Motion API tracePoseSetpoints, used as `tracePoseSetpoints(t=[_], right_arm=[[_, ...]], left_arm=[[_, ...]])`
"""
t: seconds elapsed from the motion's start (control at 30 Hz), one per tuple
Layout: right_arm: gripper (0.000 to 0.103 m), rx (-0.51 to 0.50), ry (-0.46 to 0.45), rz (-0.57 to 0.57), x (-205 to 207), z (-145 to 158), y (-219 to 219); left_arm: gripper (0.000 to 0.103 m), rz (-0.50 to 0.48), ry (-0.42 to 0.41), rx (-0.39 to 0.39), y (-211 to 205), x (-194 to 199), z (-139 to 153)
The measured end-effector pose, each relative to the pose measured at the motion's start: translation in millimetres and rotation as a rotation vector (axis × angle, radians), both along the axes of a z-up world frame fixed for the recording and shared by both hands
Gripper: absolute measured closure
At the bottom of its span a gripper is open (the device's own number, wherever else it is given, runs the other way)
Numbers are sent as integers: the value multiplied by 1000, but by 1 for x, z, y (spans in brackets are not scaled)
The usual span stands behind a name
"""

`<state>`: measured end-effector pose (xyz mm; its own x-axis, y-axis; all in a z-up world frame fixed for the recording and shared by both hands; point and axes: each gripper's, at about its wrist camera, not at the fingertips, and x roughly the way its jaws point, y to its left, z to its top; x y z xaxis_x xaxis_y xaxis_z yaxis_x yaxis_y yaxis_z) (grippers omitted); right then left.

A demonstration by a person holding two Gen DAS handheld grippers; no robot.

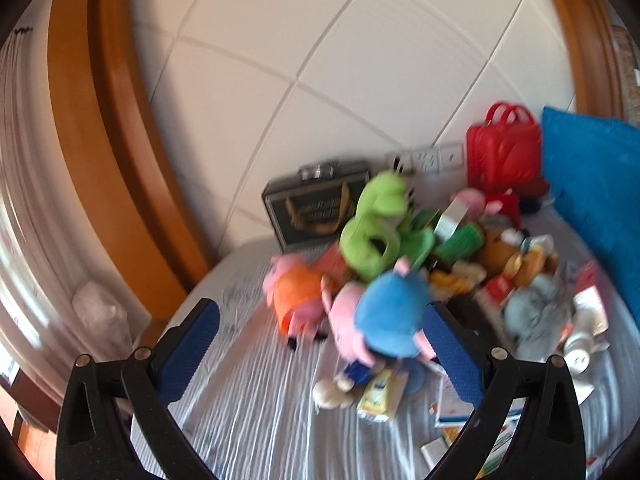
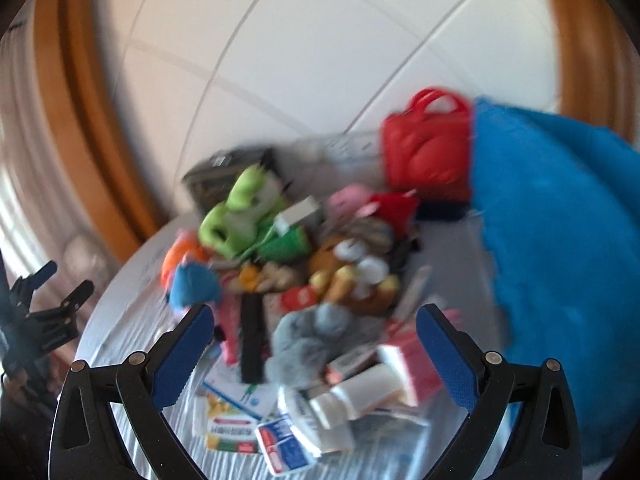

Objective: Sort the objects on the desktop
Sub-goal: 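Move both grippers down to the plush toys on the table, then grasp a blue-and-pink pig plush with the right gripper while the left grasps a white plush with blue hat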

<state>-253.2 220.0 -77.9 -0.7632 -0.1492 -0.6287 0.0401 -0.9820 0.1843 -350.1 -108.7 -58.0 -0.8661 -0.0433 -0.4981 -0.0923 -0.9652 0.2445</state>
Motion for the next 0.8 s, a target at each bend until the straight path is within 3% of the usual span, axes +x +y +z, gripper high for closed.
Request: tracePoseSetpoints(t=[0.1,0.23,0.37,0.5,0.6,0.63,0.73,0.8], right_arm=[[0,-33,-38,107,-34,-18,-31],[0,-54,-79,298,-84,-35,-94],[0,25,-102,458,-134,-60,-158],[0,101,-198,505,-184,-102,-195],[1,83,-293,518,-213,-134,-206],[2,68,-321,530,-218,-142,-208],[20,-27,-420,578,-233,-165,-212],[30,-20,-404,588,-232,-167,-212]], left_arm=[[0,19,-18,-30,-4,-11,-9],[0,20,-21,-9,-17,-21,-15],[0,33,-43,20,-37,-32,-29],[0,24,-119,46,-50,-40,-56],[0,-17,-181,40,-47,-41,-82],[0,-37,-199,42,-45,-41,-89],[0,-112,-250,55,-33,-41,-111],[0,-149,-274,57,-25,-43,-125]])
